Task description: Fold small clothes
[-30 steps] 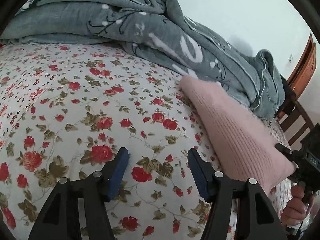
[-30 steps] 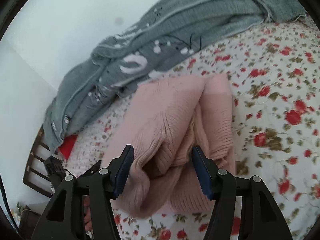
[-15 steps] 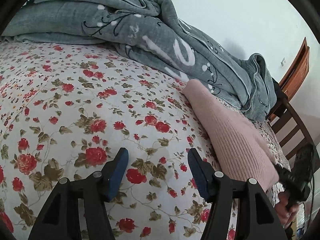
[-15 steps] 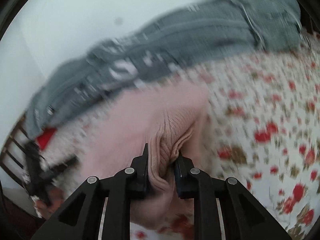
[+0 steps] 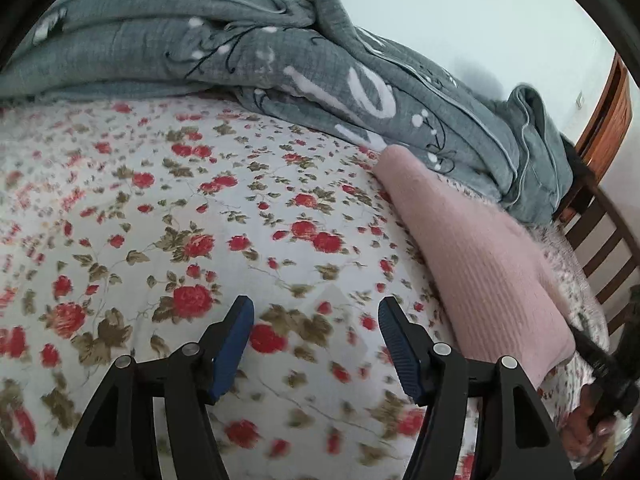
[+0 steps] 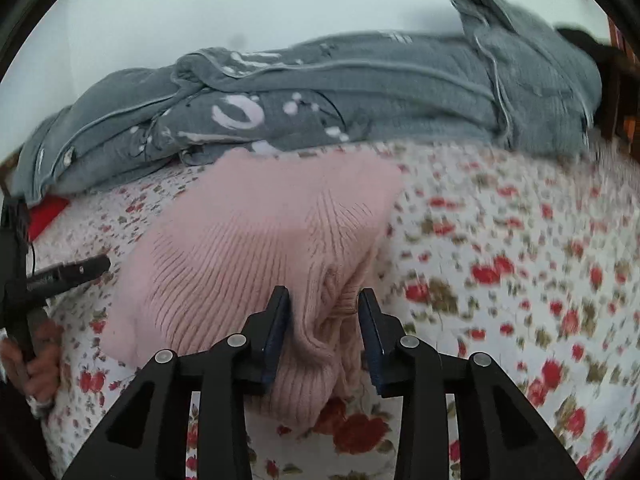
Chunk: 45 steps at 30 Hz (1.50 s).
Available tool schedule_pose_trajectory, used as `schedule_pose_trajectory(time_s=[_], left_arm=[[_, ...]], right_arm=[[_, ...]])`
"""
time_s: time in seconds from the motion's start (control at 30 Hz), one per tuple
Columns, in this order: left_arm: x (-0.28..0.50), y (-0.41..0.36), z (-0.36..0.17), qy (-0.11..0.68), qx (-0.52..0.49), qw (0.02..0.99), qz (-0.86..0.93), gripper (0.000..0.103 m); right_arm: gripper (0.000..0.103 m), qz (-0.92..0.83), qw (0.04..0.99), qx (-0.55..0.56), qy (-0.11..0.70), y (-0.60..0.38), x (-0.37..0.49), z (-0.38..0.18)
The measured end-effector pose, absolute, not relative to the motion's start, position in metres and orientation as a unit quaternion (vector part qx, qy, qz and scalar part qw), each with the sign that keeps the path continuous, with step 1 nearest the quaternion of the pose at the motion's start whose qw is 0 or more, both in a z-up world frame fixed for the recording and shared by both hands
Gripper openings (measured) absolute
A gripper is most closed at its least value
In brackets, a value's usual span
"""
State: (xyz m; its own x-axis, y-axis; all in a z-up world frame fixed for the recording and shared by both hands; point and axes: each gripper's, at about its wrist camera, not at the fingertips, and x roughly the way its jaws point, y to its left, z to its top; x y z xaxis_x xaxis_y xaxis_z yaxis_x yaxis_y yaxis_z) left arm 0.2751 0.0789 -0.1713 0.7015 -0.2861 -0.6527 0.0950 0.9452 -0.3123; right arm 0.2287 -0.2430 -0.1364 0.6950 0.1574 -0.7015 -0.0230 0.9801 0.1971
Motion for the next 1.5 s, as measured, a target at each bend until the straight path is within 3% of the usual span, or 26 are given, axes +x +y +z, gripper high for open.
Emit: schedule_pose_trajectory(time_s=[0.17, 0.27, 0.37, 0.43, 0.5, 0.73, 0.9, 1.0, 1.13, 1.2, 1.5], left_arm=[[0.259, 0.027, -0.133, 0.344, -0.134, 0.909, -0.195, 0.07], [0.268, -0.006, -0.123, 0.353, -0.143, 0.899, -0.218, 0.075], [0.284, -0.036, -0.138, 0.398, -0.109, 0.891, -0.191, 0.075], [0.29, -0.047, -0.161, 0.433, -0.073, 0.885, -0.153, 0.089], [0.286, -0.038, -0.177, 0.424, -0.099, 0.886, -0.16, 0.093], [0.276, -0.015, -0.174, 0.421, -0.116, 0.88, -0.184, 0.091], [0.295, -0.008, -0.159, 0.414, -0.132, 0.879, -0.198, 0.09], [0.326, -0.005, -0.162, 0.424, -0.159, 0.87, -0.195, 0.085], [0.348, -0.006, -0.181, 0.436, -0.188, 0.851, -0.222, 0.067], [0.348, -0.008, -0.185, 0.418, -0.187, 0.862, -0.218, 0.063], [0.338, -0.026, -0.179, 0.378, -0.131, 0.897, -0.19, 0.06]], right_arm=[[0.036, 0.072, 0.932, 0.111, 0.337, -0.251, 0.214, -0.104], [0.043, 0.101, 0.933, 0.076, 0.338, -0.235, 0.213, -0.105], [0.043, 0.077, 0.929, 0.039, 0.361, -0.23, 0.219, -0.127], [0.041, 0.054, 0.926, 0.044, 0.371, -0.24, 0.221, -0.139], [0.041, 0.058, 0.912, 0.092, 0.396, -0.259, 0.226, -0.15], [0.041, 0.09, 0.907, 0.102, 0.398, -0.265, 0.227, -0.143], [0.048, 0.106, 0.91, 0.113, 0.385, -0.265, 0.254, -0.123], [0.051, 0.105, 0.904, 0.122, 0.397, -0.261, 0.28, -0.127], [0.061, 0.103, 0.889, 0.153, 0.419, -0.264, 0.301, -0.154], [0.064, 0.112, 0.884, 0.167, 0.422, -0.268, 0.305, -0.165], [0.064, 0.119, 0.883, 0.171, 0.421, -0.268, 0.309, -0.168]])
